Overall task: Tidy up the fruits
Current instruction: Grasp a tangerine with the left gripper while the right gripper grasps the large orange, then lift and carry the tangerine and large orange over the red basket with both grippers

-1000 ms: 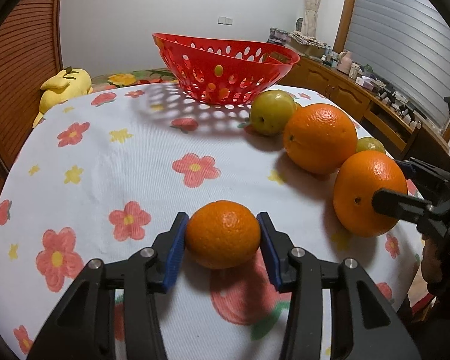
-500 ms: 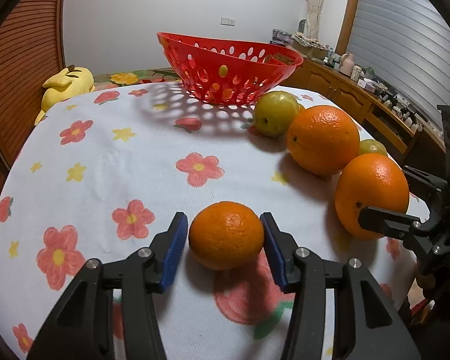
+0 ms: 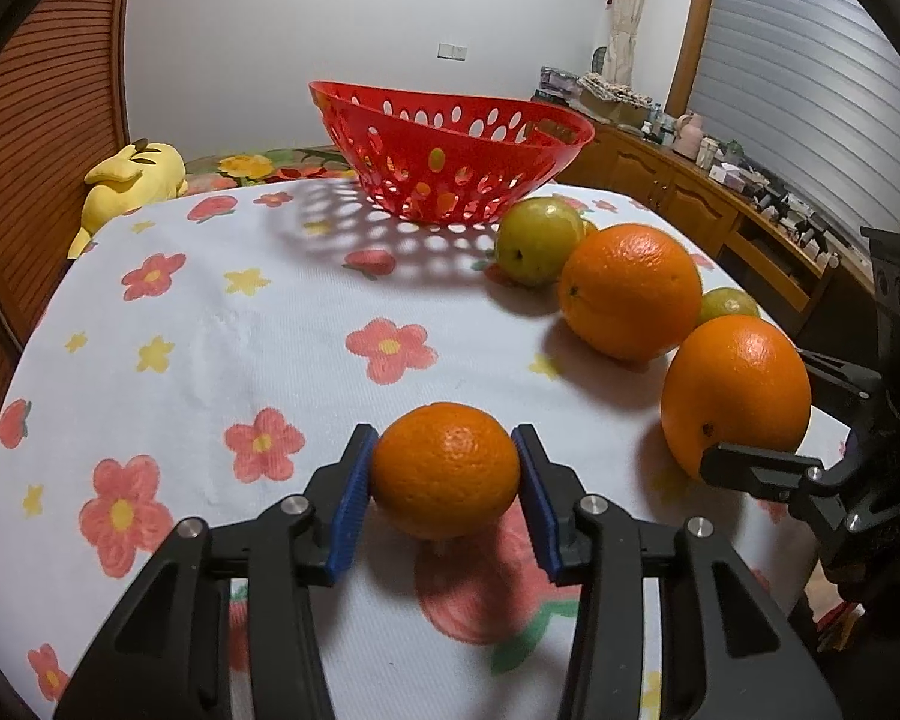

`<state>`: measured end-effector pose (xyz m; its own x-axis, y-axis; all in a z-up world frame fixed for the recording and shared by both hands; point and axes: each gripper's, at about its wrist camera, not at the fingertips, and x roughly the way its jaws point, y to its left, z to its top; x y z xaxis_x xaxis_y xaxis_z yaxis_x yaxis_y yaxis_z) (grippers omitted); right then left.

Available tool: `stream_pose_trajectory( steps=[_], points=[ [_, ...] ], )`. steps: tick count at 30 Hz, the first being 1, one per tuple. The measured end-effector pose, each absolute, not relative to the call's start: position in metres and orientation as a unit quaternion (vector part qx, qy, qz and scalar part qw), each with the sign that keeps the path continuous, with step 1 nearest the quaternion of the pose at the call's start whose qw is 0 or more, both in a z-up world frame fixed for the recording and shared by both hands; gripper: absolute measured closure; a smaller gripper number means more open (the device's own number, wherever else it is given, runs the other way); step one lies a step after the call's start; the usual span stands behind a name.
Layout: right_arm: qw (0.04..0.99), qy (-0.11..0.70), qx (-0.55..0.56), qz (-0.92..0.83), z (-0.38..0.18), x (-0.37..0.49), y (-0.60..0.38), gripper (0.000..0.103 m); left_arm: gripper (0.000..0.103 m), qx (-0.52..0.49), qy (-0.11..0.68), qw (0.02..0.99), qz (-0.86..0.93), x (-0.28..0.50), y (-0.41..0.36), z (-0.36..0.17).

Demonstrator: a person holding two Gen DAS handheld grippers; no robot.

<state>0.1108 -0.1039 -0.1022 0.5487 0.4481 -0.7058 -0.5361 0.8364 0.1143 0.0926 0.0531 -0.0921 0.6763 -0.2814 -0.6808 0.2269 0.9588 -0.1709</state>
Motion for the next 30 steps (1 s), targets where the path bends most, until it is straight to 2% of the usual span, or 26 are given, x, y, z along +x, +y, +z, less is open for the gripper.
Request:
stream_pose_trajectory(
  steps=[17,30],
  points=[
    [0.91,0.305,-0.063,0.275,-0.017,0.111,-0.125,0.012,0.058,-0.025,0.321,0.933,-0.16,0.092,0.032,-0.036],
    [0.919,0.283,-0.077,0.265,0.009,0.131,-0.13,0.012,0.058,-0.008,0.297,0.943,-0.153,0.111,0.031,-0.008]
  ],
)
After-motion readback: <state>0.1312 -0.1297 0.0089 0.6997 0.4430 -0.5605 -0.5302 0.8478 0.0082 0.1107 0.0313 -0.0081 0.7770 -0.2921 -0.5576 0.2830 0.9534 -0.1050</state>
